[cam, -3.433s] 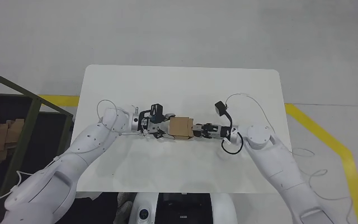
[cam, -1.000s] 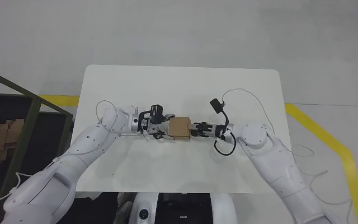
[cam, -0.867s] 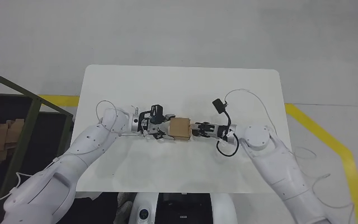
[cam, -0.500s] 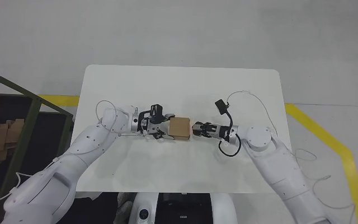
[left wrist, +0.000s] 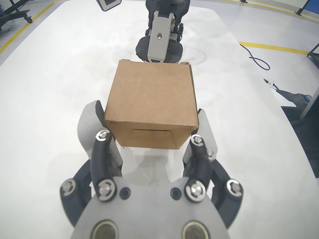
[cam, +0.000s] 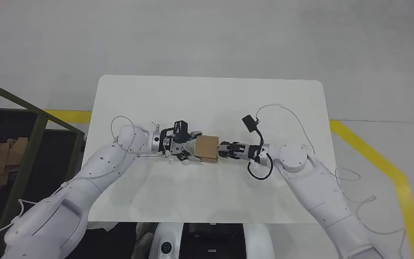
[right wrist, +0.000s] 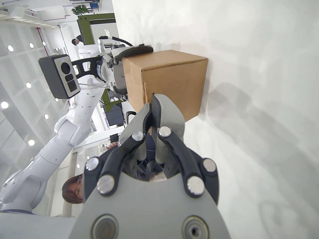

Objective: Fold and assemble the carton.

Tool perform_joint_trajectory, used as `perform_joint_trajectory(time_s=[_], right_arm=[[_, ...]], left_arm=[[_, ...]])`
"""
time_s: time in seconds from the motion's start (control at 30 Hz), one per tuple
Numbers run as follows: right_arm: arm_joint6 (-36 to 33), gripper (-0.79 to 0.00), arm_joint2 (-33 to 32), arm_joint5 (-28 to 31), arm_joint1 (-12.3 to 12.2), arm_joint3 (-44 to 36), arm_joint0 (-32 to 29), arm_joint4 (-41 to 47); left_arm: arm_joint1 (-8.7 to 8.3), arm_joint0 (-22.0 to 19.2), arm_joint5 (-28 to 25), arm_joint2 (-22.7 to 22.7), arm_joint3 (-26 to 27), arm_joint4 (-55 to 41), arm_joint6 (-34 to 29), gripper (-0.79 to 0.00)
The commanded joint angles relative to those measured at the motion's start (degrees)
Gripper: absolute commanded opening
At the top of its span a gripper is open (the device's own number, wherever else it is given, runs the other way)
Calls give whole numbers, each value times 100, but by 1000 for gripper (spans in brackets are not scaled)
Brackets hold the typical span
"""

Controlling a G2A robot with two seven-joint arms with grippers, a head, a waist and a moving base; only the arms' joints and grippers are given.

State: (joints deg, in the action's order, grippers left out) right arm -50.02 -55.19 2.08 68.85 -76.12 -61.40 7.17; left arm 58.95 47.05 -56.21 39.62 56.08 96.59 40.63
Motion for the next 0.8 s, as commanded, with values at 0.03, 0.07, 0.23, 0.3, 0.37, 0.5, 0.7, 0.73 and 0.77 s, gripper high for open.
perform_joint_trajectory(time_s=[0.03,0.07,0.23,0.3,0.37,0.5,0.7,0.73,0.77], right_arm=[[10,-785,35,4,15,24,41,8],[22,-785,31,11,15,33,45,-3],[127,-785,-133,25,-32,-54,-88,-49],[171,-742,-250,34,-68,-152,-196,-65],[225,-536,-377,37,-105,-271,-316,-79],[300,0,-586,87,-170,-547,-544,-128],[396,0,-815,252,-236,-850,-804,-176],[416,0,-847,287,-244,-888,-837,-182],[439,0,-877,326,-252,-925,-870,-192]], left_arm=[[0,1,1,1,3,1,1,-179],[0,0,0,1,4,0,1,-175],[-3,-5,-8,16,-10,-11,-2,-154],[4,-9,-3,10,-6,-20,-14,-89],[12,-13,-4,1,15,-34,-18,0],[0,3,37,7,69,20,38,0],[-153,118,-102,59,224,88,642,0],[-196,140,-77,91,274,25,667,0],[-243,163,-48,134,336,-52,696,0]])
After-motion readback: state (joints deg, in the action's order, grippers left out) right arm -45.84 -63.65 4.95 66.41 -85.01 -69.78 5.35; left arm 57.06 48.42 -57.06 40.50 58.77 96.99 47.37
